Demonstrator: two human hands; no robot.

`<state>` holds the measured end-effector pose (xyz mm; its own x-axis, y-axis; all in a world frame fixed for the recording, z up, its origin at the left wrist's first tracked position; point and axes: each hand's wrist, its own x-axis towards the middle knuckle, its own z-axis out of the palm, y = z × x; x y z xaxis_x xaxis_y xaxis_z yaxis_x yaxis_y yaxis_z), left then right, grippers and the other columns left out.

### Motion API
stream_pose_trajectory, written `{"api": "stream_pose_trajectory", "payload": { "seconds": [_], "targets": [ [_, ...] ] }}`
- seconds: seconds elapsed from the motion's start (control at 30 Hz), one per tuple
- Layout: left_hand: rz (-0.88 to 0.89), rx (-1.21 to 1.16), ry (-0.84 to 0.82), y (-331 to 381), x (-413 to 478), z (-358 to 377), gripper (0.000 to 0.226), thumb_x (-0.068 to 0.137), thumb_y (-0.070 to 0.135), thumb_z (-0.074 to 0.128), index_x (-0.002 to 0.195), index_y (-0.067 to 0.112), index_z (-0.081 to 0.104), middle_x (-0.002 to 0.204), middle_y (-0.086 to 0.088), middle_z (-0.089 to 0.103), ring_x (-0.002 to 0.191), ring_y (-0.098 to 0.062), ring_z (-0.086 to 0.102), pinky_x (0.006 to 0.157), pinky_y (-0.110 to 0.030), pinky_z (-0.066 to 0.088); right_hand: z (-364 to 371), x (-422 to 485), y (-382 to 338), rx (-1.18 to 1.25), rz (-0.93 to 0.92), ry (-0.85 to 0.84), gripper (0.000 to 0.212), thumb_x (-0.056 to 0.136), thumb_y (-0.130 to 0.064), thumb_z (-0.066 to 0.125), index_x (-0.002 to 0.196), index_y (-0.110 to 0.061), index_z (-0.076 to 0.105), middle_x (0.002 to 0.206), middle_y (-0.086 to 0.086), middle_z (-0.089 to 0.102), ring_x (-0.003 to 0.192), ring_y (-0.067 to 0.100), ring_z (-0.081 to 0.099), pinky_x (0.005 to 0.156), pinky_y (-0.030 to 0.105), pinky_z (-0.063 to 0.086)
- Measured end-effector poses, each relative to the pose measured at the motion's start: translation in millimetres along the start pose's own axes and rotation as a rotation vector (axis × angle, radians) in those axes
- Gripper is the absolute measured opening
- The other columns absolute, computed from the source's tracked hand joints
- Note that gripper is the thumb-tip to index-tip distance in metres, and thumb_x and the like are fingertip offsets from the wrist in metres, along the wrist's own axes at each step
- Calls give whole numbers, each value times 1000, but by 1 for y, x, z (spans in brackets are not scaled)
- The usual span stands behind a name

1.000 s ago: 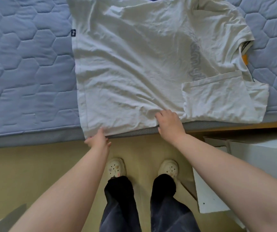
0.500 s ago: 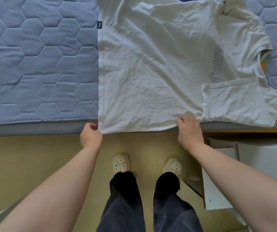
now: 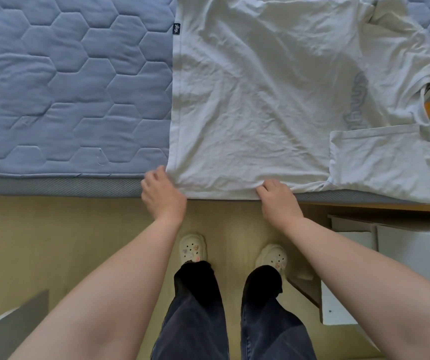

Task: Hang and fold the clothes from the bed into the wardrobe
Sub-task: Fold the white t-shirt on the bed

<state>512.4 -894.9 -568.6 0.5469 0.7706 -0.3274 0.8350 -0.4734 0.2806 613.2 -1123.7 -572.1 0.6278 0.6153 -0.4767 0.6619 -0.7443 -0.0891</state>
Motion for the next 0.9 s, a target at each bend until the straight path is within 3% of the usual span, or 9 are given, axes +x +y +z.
{"api": "stream_pose_trajectory", "payload": {
  "seconds": [0.07, 0.13, 0.2, 0.27, 0.5, 0.7, 0.9],
  "targets": [
    [399, 145, -85, 8, -8, 6, 59, 77, 2, 52, 134, 15, 40, 140, -10, 37, 127, -28, 35, 101, -39, 32, -1, -2, 2, -34, 27, -33, 44, 78, 0, 49, 122, -8, 51, 123, 11, 49, 116, 30, 44, 98, 36, 32],
    [634, 335, -296, 16, -15, 17, 65, 80, 5, 50, 142, 16, 31, 152, -10, 23, 141, -28, 19, 112, -40, 22, -5, -5, 6, -107, 139, -136, 55, 82, -6, 49, 135, -13, 40, 138, 9, 39, 131, 27, 33, 113, 43, 20],
    [625, 415, -385, 23, -19, 23, 64, 82, 6, 48, 142, 15, 28, 155, -12, 17, 143, -29, 12, 115, -42, 19, -13, -9, 13, -143, 231, -148, 58, 83, -10, 50, 139, -13, 34, 143, 10, 33, 138, 27, 24, 116, 46, 13],
    [603, 379, -363, 35, -20, 21, 59, 81, 7, 48, 138, 15, 32, 151, -11, 23, 140, -29, 18, 112, -42, 23, -23, -13, 24, -119, 276, -107, 59, 82, -11, 51, 138, -11, 33, 145, 11, 30, 139, 27, 20, 116, 44, 11],
    [713, 380, -526, 101, -6, 6, 66, 89, 10, 42, 150, 15, 16, 159, -11, 6, 146, -28, 5, 118, -43, 14, -66, -8, 63, 10, 343, -48, 52, 82, -10, 51, 133, -11, 39, 138, 9, 36, 131, 26, 30, 116, 40, 18],
    [772, 347, -519, 186, 13, 1, 66, 92, 14, 44, 151, 17, 14, 160, -10, 3, 147, -27, 4, 119, -43, 13, -98, 17, 110, 144, 430, -28, 50, 84, -10, 47, 134, -10, 40, 139, 9, 37, 132, 26, 30, 114, 38, 21],
    [789, 348, -530, 296, 34, 31, 70, 92, 18, 47, 152, 19, 11, 160, -8, 3, 146, -28, 5, 116, -41, 15, -125, 60, 207, 203, 471, 21, 49, 86, -17, 52, 133, -10, 40, 137, 9, 39, 129, 26, 34, 111, 35, 24]
  ]
}}
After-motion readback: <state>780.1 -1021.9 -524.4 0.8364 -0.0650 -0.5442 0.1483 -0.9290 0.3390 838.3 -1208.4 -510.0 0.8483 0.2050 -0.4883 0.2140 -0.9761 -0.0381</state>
